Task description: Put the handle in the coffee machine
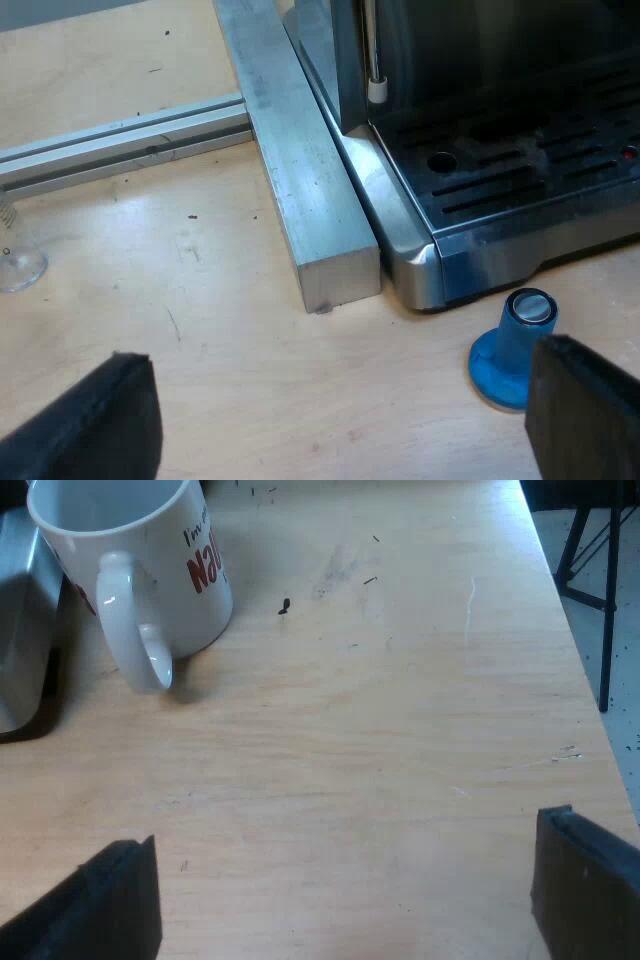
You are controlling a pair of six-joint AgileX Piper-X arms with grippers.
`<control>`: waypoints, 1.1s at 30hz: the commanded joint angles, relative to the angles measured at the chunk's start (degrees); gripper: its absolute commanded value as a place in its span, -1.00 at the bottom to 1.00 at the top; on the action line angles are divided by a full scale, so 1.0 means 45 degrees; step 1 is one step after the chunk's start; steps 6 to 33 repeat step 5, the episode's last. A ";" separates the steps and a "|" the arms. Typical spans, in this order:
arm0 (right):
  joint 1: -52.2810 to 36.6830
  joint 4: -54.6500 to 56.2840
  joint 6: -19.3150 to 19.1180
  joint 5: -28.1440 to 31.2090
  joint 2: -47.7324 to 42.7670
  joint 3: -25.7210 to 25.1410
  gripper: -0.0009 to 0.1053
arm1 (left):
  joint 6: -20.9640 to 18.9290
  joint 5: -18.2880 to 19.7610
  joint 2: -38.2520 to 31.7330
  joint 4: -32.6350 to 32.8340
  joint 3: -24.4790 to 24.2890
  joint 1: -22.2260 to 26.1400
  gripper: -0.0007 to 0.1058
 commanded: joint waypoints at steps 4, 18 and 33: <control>-0.0011 -0.0121 -0.0098 0.0116 -0.0574 -0.0058 0.46 | -0.0170 -0.0104 -0.1776 -0.0146 0.0006 -0.0031 0.43; -0.0011 -0.0121 -0.0098 0.0116 -0.0574 -0.0058 0.46 | -0.0170 -0.0104 -0.1776 -0.0146 0.0006 -0.0031 0.43; -0.0011 -0.0121 -0.0098 0.0116 -0.0574 -0.0058 0.46 | -0.0170 -0.0104 -0.1776 -0.0146 0.0006 -0.0031 0.43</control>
